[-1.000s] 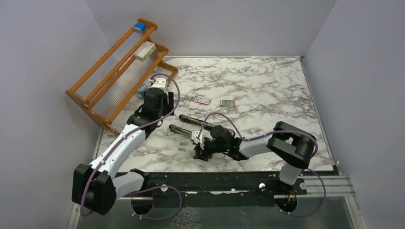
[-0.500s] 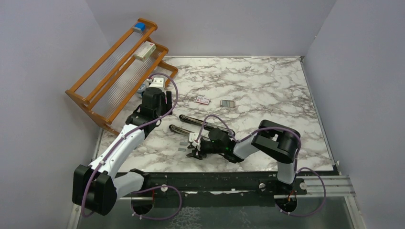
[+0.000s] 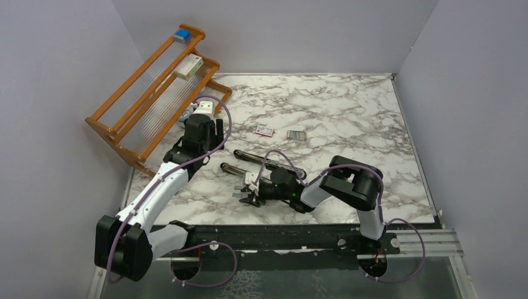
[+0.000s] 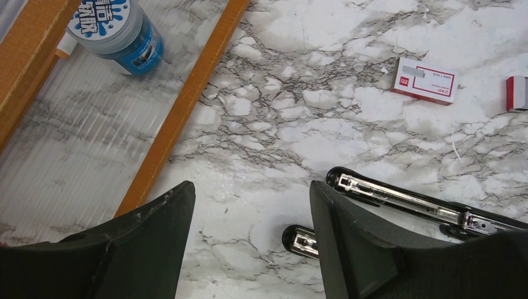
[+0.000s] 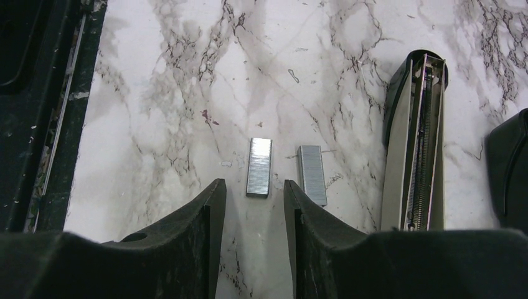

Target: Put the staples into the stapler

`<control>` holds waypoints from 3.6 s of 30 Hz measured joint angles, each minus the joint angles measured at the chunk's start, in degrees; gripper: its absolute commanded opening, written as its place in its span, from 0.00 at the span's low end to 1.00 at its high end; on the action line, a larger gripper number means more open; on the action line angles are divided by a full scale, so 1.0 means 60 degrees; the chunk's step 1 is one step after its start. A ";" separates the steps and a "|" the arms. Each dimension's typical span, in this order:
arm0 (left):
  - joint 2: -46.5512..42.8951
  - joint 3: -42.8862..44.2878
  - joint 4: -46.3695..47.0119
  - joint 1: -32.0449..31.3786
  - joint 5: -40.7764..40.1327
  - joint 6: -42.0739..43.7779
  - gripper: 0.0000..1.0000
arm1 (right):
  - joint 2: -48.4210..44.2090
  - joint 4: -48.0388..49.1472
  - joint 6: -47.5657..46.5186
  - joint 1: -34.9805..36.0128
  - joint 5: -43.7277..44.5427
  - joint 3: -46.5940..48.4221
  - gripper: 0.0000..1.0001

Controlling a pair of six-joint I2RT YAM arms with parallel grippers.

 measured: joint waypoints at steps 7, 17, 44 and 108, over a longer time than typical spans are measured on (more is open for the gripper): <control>0.0000 0.0000 0.0000 0.0018 0.0022 -0.0004 0.71 | 0.0186 0.0138 0.0047 0.0000 0.0004 0.0153 0.39; 0.0000 0.0000 0.0000 0.0055 0.0058 -0.0004 0.71 | 0.0302 0.0149 0.0044 0.0000 0.0000 0.0295 0.37; -0.0211 -0.0029 0.0011 0.0164 0.0036 -0.0044 0.71 | -0.1151 -0.2014 0.0091 0.0018 -0.0004 0.0430 0.01; 0.4051 0.3085 0.0401 0.1049 0.2408 -0.0361 0.68 | -0.6870 -0.8335 0.0346 -0.4586 0.0408 0.0565 0.01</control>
